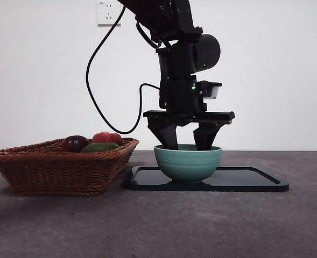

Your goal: Pick up the wifruite, put it on the bowl, pick up the plate, put it on desk

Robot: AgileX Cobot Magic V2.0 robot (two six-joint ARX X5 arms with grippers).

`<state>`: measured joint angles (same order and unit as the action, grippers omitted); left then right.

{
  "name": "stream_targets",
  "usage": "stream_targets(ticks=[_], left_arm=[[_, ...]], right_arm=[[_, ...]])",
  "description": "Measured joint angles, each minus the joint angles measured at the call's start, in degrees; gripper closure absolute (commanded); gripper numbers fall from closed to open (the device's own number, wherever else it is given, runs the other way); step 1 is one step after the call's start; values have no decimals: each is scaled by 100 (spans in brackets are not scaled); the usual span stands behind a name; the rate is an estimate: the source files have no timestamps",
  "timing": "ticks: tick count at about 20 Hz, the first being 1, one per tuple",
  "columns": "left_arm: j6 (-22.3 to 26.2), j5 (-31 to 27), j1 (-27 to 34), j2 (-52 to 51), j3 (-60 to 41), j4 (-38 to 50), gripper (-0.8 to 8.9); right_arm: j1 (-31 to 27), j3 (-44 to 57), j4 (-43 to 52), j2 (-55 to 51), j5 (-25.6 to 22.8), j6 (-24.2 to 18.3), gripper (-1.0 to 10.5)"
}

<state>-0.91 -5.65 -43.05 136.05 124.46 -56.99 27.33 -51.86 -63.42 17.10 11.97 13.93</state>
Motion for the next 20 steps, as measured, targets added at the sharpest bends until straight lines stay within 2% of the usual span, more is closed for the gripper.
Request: stream_targets(ticks=[4,11,20], left_arm=[[0,0,0,11,0,0,570],[0,0,9,118,302,-321,569],[-177,0,-13,157,2402,-2000,569]], right_arm=[[0,0,2,0,0,0,404],[0,0,4,0,0,0,404],[0,0,9,0,0,0,404]])
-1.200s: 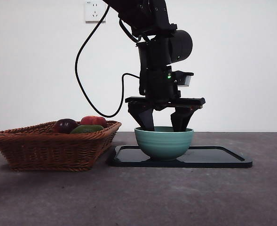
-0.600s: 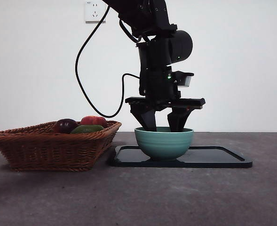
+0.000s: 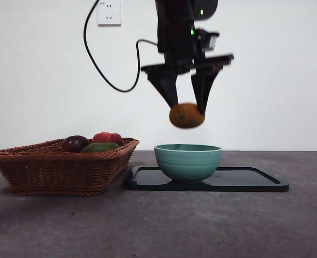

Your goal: Pick up the wifruite, put it on the bowl, pick up the plate, put it on desk

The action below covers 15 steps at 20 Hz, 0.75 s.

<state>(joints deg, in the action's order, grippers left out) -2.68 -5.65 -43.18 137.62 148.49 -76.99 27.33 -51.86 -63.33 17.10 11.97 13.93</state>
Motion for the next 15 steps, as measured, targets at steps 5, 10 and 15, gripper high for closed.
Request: stream_targets(ticks=[5,10,15], left_arm=[[-188,0,-17,-181,125,-396,569],[-334,0,-17,-804,105,-424,569],[-391,2,15,-1908,-1082,-433,569]], right_arm=[[0,0,4,0,0,0,404],[0,0,15,0,0,0,404],[0,0,15,0,0,0,404]])
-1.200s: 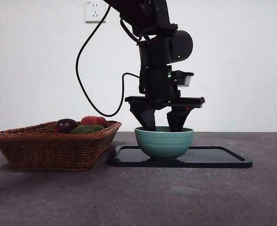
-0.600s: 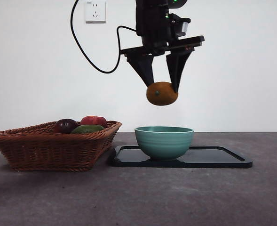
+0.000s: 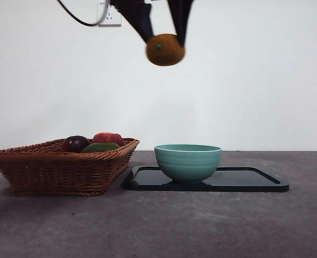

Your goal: Pick up the wifruite, put it on the bowl, pick up the plate, put it on desk

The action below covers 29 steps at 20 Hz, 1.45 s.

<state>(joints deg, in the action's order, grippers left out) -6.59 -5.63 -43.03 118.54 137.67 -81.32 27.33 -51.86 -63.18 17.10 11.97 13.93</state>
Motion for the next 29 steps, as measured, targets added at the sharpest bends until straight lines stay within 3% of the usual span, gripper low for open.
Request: stream_targets(ticks=[10,14,21,29], left_arm=[[-181,-4,1064,-2656,-3237,31,569],[-426,-9,1585,-3254,-4599,964,569],[-693,-9,1792,-3174,-5842,2686,569],[-651,-9,1794,-1993,-5895,3495,569]], right_arm=[[0,0,116,0,0,0,404],[0,0,133,0,0,0,404],[0,0,136,0,0,0,404],[0,0,184,0,0,0,404]])
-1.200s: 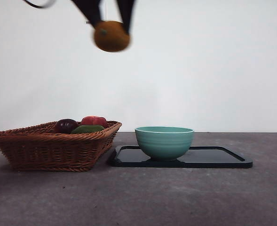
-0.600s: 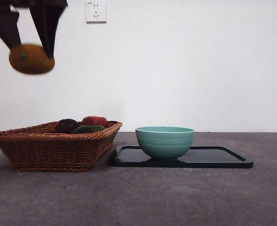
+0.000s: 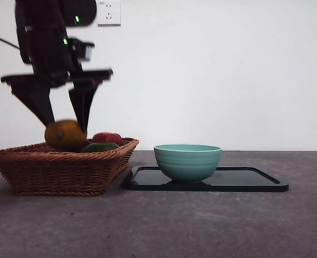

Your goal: Pick up the wifruite, put it on the bowl, pick up the plate, put it on desk

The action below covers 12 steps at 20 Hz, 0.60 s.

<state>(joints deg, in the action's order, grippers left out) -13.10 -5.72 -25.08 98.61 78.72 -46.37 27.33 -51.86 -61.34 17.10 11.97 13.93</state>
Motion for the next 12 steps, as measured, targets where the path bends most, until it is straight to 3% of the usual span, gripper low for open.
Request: stream_targets(ticks=[12], left_arm=[[37,4,11,708,-4,240,560]], right_arm=[[0,0,94,0,0,0,404]])
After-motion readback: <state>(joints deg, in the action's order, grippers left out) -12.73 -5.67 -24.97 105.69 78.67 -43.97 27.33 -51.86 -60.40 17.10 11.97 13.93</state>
